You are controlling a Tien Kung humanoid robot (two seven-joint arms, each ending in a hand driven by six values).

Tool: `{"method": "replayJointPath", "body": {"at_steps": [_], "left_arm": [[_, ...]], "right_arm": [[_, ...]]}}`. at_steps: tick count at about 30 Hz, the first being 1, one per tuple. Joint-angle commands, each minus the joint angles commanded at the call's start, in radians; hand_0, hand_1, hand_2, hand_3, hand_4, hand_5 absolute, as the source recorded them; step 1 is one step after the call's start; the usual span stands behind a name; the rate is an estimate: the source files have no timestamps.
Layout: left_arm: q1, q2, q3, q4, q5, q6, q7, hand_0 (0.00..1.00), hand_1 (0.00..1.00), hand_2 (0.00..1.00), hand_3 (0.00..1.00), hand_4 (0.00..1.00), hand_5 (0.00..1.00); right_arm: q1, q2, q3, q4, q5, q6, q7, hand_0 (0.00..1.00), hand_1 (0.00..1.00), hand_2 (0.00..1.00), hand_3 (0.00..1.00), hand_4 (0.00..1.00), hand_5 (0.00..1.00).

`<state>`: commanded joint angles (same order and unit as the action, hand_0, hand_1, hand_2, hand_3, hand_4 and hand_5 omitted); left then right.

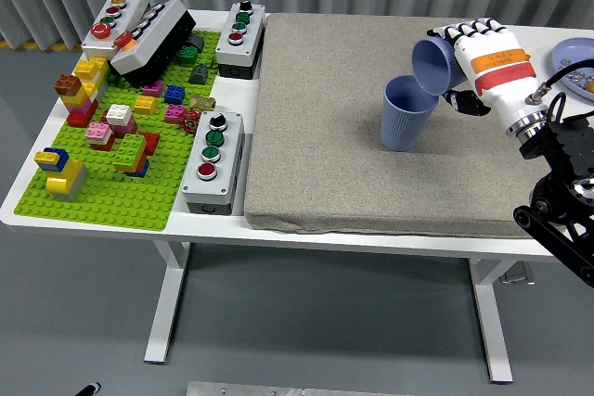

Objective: Pick cup pour cup place

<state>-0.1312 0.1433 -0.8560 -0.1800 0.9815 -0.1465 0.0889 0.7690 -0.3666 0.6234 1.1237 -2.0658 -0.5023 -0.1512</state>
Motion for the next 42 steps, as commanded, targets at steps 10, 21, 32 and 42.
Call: {"method": "replayJointPath", "body": {"at_steps": [10,21,32,42], "left_arm": [[0.002,-0.003,-0.005,0.0,0.002,0.0,0.0,0.821,0.781,0.824,0.751,0.558,0.998],[0.002,-0.005,-0.003,0.0,0.004,-0.002,0.002,0.821,0.782,0.824,0.751,0.557,0.998],[0.003,-0.008,0.002,0.0,0.005,-0.003,0.001,0.821,0.782,0.825,0.751,0.557,0.998],[0.003,-0.01,0.02,0.0,-0.007,-0.004,0.0,0.821,0.782,0.825,0.751,0.557,0.998]], "right_arm": [[-0.024,-0.007,0.134,0.003,0.335,0.029,0.086,0.833,0.74,0.587,0.687,0.667,0.105],[-0.126,0.014,0.442,-0.018,0.796,0.22,0.056,0.829,0.739,0.587,0.687,0.667,0.102],[-0.262,0.067,0.516,-0.044,1.243,0.23,0.14,0.817,0.742,0.587,0.687,0.674,0.104],[-0.305,0.126,0.473,-0.092,1.296,0.181,0.234,0.819,0.743,0.587,0.685,0.673,0.104]]}}
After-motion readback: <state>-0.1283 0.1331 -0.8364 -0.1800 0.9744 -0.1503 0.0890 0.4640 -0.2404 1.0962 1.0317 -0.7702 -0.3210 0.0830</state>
